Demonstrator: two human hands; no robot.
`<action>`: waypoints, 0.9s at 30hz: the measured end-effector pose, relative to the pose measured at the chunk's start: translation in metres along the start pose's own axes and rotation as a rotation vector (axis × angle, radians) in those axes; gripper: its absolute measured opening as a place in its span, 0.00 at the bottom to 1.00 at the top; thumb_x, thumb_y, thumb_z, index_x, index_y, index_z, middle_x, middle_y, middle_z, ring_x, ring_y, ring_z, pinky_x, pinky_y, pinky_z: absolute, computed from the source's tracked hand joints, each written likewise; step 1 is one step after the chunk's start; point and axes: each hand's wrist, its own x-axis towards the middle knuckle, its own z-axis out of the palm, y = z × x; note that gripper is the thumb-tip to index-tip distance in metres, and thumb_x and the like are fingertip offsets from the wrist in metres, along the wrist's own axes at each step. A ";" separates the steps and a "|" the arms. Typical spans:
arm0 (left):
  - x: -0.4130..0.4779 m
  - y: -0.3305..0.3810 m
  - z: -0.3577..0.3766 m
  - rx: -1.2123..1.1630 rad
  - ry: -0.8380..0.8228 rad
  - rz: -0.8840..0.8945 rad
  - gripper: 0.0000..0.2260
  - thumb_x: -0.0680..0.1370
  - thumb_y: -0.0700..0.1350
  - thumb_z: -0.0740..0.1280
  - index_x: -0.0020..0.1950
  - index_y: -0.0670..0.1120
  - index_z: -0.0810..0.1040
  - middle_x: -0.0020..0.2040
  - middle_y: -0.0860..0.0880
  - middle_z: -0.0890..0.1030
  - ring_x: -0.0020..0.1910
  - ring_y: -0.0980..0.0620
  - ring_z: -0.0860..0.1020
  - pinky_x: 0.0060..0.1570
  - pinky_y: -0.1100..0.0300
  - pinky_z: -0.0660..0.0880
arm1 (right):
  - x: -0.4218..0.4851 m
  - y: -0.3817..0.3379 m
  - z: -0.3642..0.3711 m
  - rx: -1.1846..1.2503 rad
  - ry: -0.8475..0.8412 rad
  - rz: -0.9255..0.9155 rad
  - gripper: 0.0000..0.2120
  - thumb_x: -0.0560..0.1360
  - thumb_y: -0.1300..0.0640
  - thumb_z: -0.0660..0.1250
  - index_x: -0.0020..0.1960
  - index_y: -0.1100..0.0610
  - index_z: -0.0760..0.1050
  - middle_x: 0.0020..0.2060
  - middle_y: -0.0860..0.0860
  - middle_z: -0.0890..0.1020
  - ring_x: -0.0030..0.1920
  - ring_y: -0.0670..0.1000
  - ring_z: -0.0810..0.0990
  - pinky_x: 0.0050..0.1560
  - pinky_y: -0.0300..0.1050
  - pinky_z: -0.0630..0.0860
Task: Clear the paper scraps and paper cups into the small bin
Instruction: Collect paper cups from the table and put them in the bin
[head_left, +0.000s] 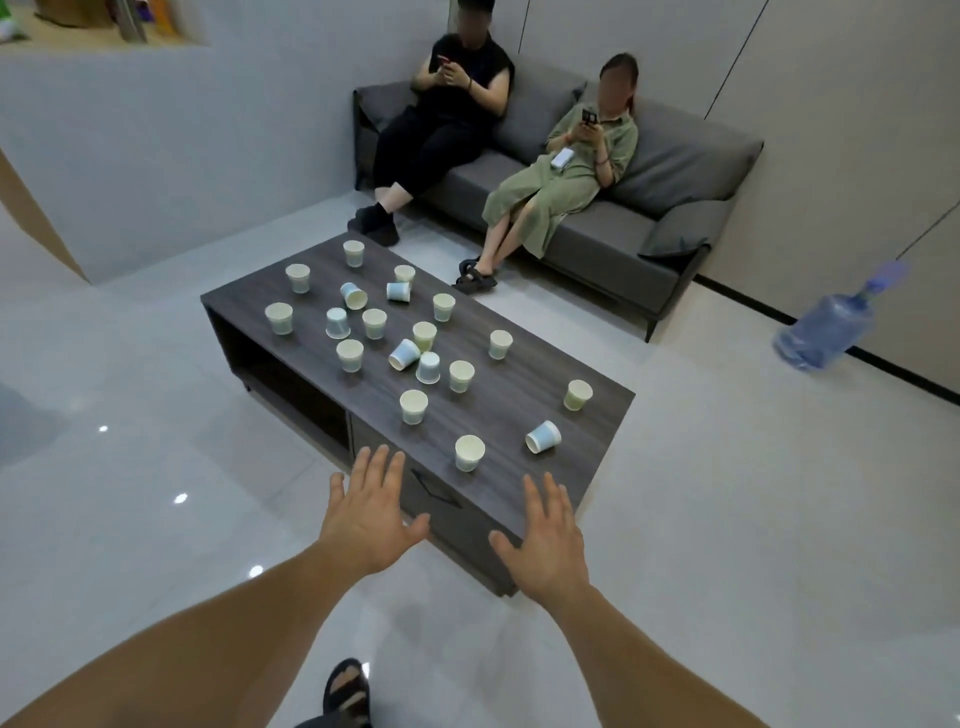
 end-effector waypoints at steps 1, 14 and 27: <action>0.016 -0.002 -0.006 -0.001 -0.002 0.020 0.40 0.75 0.67 0.55 0.78 0.50 0.41 0.79 0.49 0.41 0.77 0.47 0.38 0.74 0.42 0.45 | 0.015 -0.005 -0.001 0.008 -0.001 0.014 0.42 0.76 0.35 0.59 0.79 0.47 0.40 0.79 0.48 0.39 0.78 0.53 0.39 0.75 0.56 0.54; 0.177 -0.013 0.000 -0.005 -0.256 0.041 0.42 0.73 0.62 0.62 0.79 0.50 0.43 0.79 0.50 0.48 0.78 0.49 0.45 0.74 0.48 0.52 | 0.179 -0.018 0.025 0.071 -0.211 0.015 0.43 0.74 0.40 0.64 0.79 0.47 0.43 0.79 0.47 0.42 0.78 0.53 0.42 0.73 0.57 0.60; 0.297 -0.015 0.114 -0.200 -0.518 -0.082 0.43 0.72 0.56 0.68 0.79 0.51 0.46 0.78 0.53 0.51 0.76 0.51 0.54 0.74 0.55 0.58 | 0.337 0.011 0.163 0.044 -0.386 -0.024 0.41 0.74 0.44 0.65 0.78 0.46 0.46 0.78 0.50 0.45 0.77 0.58 0.48 0.71 0.55 0.64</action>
